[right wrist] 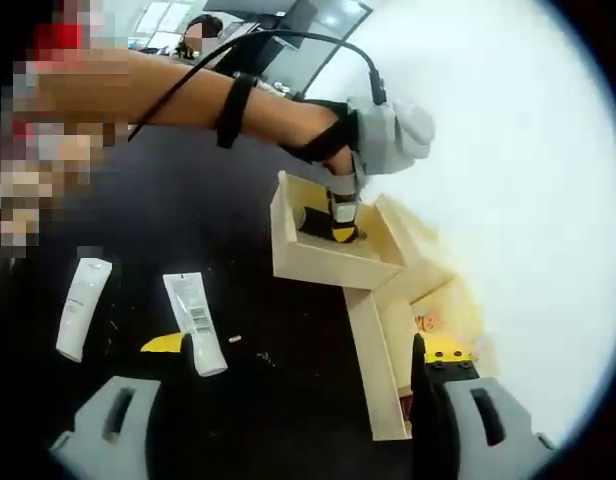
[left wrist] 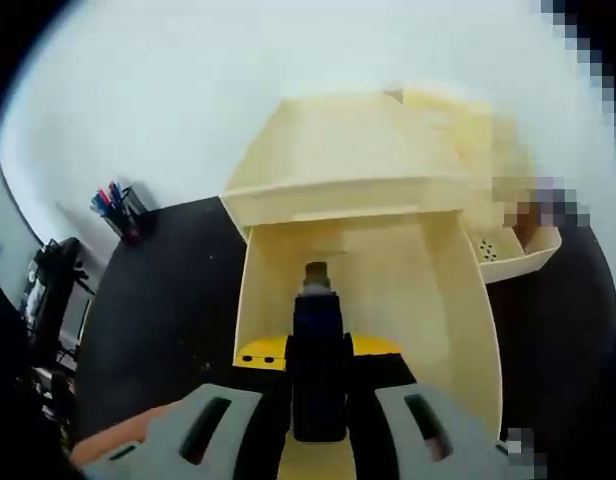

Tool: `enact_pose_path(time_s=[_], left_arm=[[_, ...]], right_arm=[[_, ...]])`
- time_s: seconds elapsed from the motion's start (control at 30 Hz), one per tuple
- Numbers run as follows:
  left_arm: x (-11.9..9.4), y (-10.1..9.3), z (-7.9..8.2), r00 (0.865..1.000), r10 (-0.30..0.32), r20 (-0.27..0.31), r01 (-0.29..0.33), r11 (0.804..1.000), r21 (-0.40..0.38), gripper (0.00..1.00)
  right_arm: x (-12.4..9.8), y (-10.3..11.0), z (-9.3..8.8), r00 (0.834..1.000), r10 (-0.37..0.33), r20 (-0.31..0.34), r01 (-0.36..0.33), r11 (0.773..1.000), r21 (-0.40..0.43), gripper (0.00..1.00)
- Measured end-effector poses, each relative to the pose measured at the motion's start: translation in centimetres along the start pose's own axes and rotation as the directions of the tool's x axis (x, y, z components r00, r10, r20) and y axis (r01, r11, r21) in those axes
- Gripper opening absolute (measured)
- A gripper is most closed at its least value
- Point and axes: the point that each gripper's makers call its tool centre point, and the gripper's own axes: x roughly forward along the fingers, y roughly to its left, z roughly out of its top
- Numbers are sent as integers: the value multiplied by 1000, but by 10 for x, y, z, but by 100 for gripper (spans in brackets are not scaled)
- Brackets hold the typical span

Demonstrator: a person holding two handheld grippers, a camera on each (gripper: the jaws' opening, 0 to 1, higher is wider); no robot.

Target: Open the drawer, pick up the cosmetic bottles from the table one by one, place them into the drawer, release the gripper, close the drawer, and move the gripper away

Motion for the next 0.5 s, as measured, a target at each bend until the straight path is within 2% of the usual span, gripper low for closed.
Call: enact_pose_path(time_s=[0.07, 0.13, 0.33, 0.43, 0.5], left_arm=[[-1, 4, 8, 1000, 10, 12, -11, 1000, 18, 17], [-7, -3, 4, 1000, -6, 22, 6, 1000, 18, 18], [-24, -5, 9, 997, -50, 55, 50, 999, 1, 18], [-36, -5, 18, 989, -99, 107, 102, 994, -25, 18], [-45, -8, 21, 981, -151, 125, 158, 986, -48, 18]], right_arm=[[-1, -2, 0, 1000, -3, 7, 3, 1000, 8, 84], [-2, -4, 0, 1000, -8, 10, 7, 1000, 15, 84], [-2, -6, -2, 1000, -13, 9, 13, 1000, 20, 84], [-1, -6, 0, 1000, -11, 18, 11, 1000, 18, 84], [-4, -5, 7, 998, -5, 58, 5, 1000, 9, 83]])
